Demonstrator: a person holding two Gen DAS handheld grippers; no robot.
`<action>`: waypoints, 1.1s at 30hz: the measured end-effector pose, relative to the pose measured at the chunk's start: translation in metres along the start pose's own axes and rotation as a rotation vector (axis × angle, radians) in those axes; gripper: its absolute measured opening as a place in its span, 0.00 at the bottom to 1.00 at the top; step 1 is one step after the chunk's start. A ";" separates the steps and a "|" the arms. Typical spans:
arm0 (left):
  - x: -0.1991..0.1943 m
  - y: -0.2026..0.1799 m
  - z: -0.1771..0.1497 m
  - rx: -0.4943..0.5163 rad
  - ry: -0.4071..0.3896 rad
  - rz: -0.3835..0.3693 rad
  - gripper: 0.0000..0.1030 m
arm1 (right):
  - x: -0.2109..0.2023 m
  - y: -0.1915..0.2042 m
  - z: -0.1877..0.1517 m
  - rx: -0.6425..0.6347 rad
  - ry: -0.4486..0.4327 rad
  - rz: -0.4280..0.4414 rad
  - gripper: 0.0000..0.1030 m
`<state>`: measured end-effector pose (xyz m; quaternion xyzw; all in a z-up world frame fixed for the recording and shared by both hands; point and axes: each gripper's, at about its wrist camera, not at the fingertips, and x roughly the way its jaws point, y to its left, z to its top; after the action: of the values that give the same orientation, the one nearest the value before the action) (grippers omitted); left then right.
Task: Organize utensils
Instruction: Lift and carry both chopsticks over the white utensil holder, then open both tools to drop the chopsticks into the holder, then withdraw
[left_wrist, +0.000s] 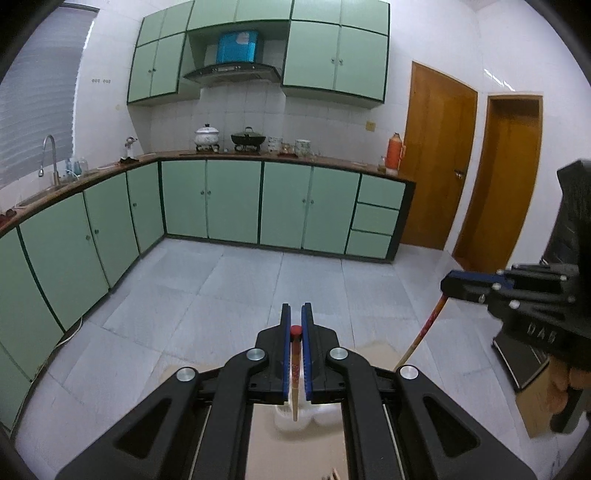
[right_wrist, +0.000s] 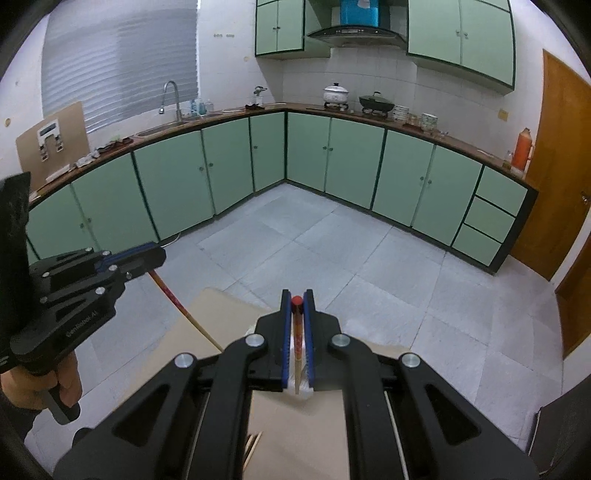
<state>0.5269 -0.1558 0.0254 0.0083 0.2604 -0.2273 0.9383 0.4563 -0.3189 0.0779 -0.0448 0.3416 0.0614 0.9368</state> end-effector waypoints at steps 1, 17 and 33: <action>0.007 0.001 0.004 -0.003 -0.004 0.002 0.05 | 0.007 -0.004 0.004 0.006 0.001 -0.001 0.05; 0.099 0.021 -0.057 -0.035 0.126 0.006 0.09 | 0.097 -0.037 -0.050 0.081 0.108 -0.004 0.22; -0.069 0.025 -0.201 0.008 0.043 0.015 0.47 | -0.024 0.017 -0.272 0.035 -0.008 0.035 0.31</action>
<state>0.3878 -0.0778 -0.1166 0.0188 0.2794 -0.2211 0.9342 0.2629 -0.3380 -0.1141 -0.0222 0.3399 0.0719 0.9375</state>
